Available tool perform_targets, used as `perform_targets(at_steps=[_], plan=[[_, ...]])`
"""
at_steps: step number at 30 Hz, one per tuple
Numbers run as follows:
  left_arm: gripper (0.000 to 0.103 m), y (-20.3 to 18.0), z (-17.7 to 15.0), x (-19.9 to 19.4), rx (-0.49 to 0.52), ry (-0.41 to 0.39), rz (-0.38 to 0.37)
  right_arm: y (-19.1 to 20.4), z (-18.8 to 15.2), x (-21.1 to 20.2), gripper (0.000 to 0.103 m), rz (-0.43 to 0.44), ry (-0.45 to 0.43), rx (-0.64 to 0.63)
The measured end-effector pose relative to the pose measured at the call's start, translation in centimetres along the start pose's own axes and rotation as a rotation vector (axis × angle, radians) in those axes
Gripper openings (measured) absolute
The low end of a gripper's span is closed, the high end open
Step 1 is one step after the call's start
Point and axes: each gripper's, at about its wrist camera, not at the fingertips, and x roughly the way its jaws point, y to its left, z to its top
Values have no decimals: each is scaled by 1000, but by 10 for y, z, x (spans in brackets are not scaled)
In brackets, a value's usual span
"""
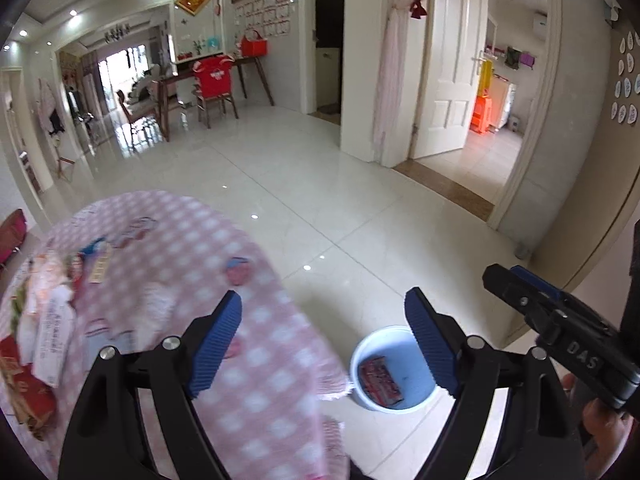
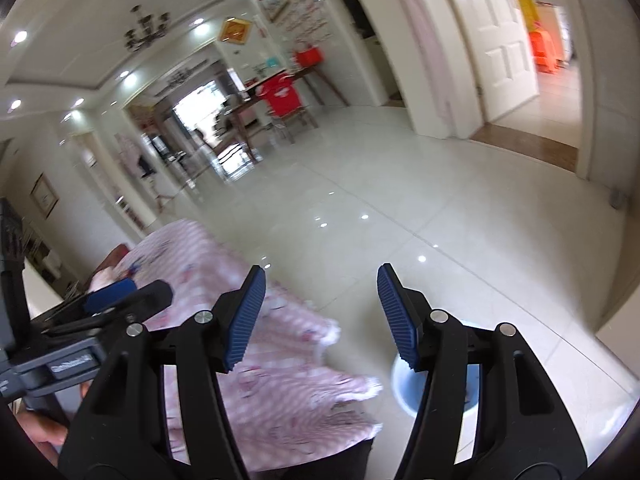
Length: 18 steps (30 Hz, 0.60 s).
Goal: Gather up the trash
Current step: 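Carry both items over the blue bucket and open both tools to drop them, then grasp the white bottle with the left tool while the right tool grasps the brown paper bag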
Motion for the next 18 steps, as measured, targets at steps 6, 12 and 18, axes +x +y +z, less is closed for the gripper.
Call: perform_targets(at_steps=[6,12,18], plan=[[82,60,-7,-10,-46,-3,117,65,-12,23,58,91,50,-86],[82,107,-12,18,-100,52,122,106,-22,58,58,126,108,-141],[60,114,-7,47,-119,96,82,123,-20,79,58,124,130,-152]])
